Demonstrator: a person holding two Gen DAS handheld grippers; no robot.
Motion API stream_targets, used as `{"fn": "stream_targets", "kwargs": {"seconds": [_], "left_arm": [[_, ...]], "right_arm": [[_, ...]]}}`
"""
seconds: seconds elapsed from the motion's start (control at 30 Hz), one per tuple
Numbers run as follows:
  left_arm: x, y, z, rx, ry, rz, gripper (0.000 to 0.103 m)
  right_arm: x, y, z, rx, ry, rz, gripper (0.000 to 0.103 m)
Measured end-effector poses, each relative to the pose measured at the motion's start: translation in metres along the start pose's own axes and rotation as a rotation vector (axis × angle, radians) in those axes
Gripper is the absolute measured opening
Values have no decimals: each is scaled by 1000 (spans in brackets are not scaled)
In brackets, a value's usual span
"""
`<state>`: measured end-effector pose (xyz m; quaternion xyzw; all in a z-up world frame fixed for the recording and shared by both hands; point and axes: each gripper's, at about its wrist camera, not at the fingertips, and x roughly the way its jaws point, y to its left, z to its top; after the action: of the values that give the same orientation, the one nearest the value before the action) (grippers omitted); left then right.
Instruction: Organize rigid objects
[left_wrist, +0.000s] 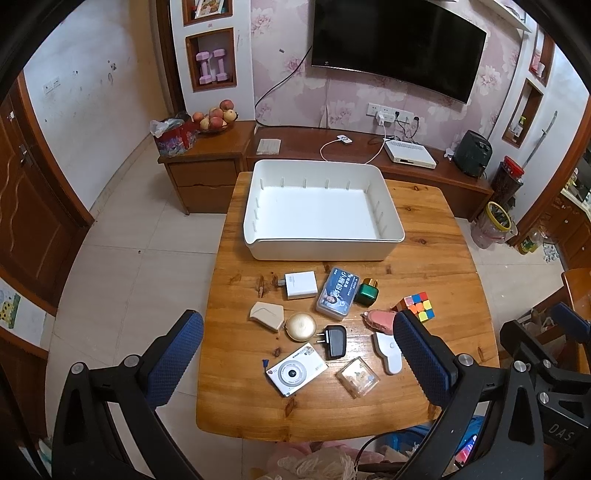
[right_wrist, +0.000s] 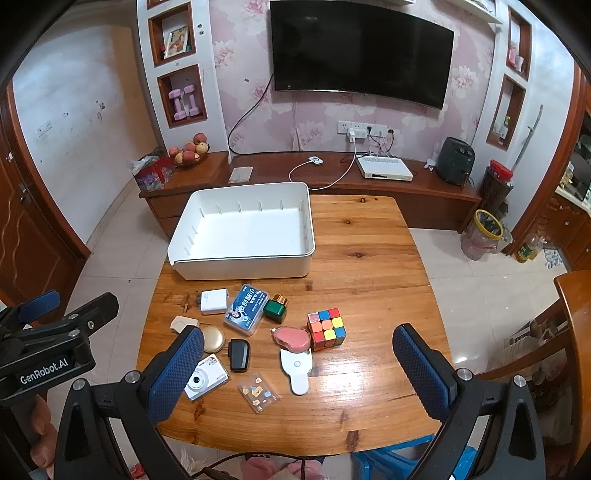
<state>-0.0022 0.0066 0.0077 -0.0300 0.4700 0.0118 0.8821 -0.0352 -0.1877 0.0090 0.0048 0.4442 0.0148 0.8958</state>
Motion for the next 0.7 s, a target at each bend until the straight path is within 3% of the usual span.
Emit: {"fn": "stream_targets", "kwargs": {"seconds": [0.7], "left_arm": [[-2,-1,-4,0,2,-2,102]], "right_arm": [[-9,2,-5,-6,-31,-33,103]]}}
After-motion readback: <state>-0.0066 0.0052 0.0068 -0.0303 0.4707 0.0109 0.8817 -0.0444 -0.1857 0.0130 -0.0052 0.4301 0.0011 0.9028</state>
